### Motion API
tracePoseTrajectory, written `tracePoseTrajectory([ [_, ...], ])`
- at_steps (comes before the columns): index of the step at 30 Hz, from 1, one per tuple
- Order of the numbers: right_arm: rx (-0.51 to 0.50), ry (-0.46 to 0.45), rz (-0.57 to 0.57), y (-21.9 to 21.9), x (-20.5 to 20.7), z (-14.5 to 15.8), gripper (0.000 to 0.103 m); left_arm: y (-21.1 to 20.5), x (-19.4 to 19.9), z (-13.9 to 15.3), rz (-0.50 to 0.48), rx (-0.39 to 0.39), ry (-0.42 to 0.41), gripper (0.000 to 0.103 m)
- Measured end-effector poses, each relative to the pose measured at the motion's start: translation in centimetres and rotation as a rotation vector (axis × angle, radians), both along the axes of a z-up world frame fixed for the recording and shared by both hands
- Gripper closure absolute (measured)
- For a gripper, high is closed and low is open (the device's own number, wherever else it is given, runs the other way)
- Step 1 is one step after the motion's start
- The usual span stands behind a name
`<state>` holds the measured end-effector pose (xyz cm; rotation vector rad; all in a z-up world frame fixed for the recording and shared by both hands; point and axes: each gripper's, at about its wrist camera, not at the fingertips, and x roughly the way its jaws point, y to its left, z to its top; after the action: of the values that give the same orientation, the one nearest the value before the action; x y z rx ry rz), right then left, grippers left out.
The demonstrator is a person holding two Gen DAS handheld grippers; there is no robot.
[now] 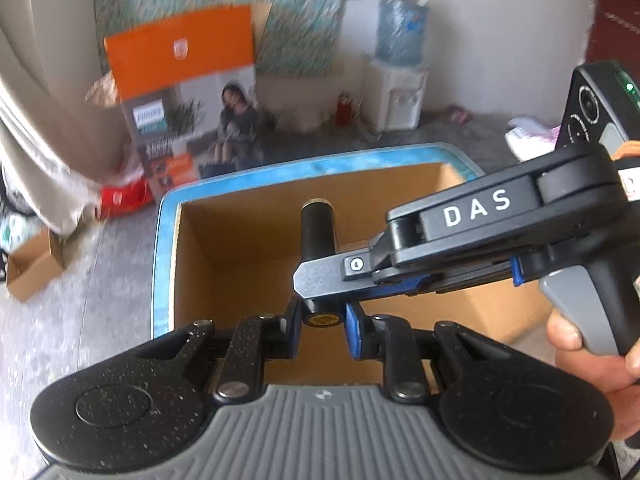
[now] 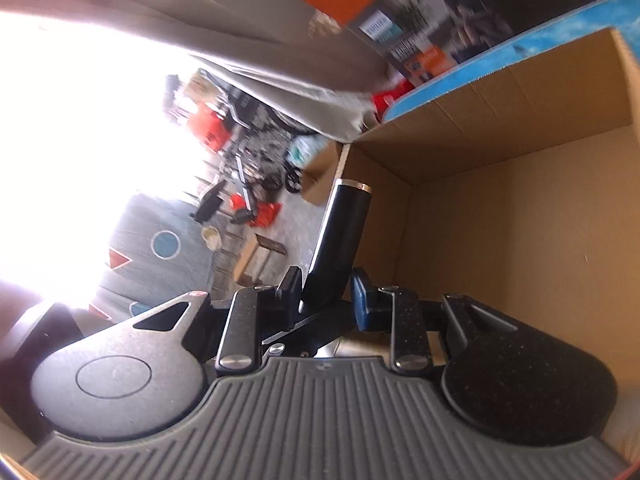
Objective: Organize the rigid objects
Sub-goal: 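Carry the black flashlight with the right gripper into the cardboard box and release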
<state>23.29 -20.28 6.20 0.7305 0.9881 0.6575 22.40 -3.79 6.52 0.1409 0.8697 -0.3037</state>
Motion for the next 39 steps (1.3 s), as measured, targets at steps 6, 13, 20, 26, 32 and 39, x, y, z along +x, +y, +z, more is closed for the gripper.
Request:
tracePoseTrajectory([
  [6,-0.04,0.136,0.009,2.5,8.8,-5.3,0.078,1.0,7.0,-3.4,0.064,0.049,0.143,0.08],
  [13,-0.104,0.25,-0.002,5.9,13.9,-10.7,0.08,2.2,7.6,-4.0,0.117,0.096,0.165,0.07],
  [20,-0.185,0.26,0.007,9.1,15.5,-12.4,0.082,3.0,6.1,-2.4,0.141,0.094,0.129,0.059],
  [26,-0.164,0.234,-0.026,9.9,16.6,-12.6,0.079,4.0,4.6,-0.6,0.161,0.053,0.075,0.047],
  [32,-0.133,0.208,-0.058,9.9,17.2,-12.4,0.075,4.8,3.1,0.8,0.169,0.021,0.033,0.039],
  [39,-0.084,0.136,-0.057,6.9,14.6,-8.6,0.074,5.4,-0.9,3.3,0.143,-0.047,-0.037,0.027],
])
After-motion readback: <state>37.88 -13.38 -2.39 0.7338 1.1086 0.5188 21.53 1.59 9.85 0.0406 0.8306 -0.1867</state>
